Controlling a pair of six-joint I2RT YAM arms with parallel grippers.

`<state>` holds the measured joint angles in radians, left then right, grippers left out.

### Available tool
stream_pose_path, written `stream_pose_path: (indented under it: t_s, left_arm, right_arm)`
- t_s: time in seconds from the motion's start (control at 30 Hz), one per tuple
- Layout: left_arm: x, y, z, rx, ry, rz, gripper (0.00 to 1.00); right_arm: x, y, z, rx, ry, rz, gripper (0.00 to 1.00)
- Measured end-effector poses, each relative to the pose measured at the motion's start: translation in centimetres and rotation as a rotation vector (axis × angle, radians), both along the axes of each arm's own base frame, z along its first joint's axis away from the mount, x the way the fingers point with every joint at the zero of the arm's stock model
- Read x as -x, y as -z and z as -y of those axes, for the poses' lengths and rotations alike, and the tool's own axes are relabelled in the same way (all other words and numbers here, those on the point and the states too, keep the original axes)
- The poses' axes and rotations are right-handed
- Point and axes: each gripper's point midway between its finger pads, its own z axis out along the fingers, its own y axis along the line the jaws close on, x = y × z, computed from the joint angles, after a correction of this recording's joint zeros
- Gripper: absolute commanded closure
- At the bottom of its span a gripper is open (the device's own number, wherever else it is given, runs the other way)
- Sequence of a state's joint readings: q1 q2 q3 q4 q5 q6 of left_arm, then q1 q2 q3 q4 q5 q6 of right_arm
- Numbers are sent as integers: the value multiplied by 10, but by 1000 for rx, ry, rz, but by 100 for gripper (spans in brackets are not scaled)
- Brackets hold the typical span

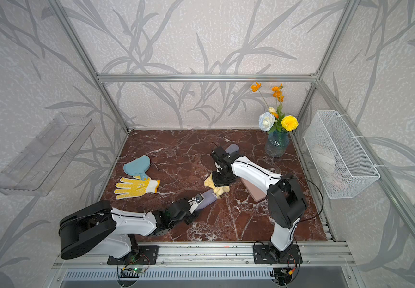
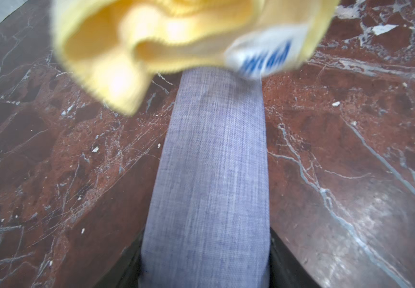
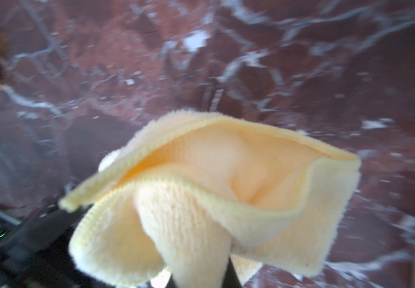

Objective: Wipe the eyeglass case
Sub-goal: Wipe the dirt from the eyeglass case.

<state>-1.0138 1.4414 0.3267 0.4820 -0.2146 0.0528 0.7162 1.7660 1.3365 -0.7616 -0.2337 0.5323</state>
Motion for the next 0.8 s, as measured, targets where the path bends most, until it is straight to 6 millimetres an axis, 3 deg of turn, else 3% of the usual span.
stream_pose_path:
  t_s: [0.1, 0.2, 0.3, 0.4, 0.47, 0.53, 0.67, 0.8]
  left_arm:
    - [0, 0, 0, -1, -1, 1, 82]
    - [0, 0, 0, -1, -1, 1, 82]
    - [0, 0, 0, 1, -2, 2, 82]
    - [-1, -1, 0, 1, -4, 4, 82]
    - [-1, 0, 0, 0, -4, 3, 82]
    - [-1, 0, 0, 0, -4, 3, 82]
    - [-1, 0, 0, 0, -4, 3, 82]
    - [-1, 0, 0, 0, -4, 3, 82]
  right_arm:
    - [27, 12, -25, -90, -12, -83, 100]
    - [35, 28, -20, -108, 23, -150, 100]
    - [22, 37, 3, -94, 70, -167, 100]
    - [-6, 42, 43, 23, 119, -96, 100]
    - [-22, 39, 70, 132, 133, -31, 100]
    - [-35, 29, 84, 212, 117, 34, 100]
    - [-40, 4, 66, 214, 50, 107, 100]
    - [-11, -3, 19, 96, -20, 69, 100]
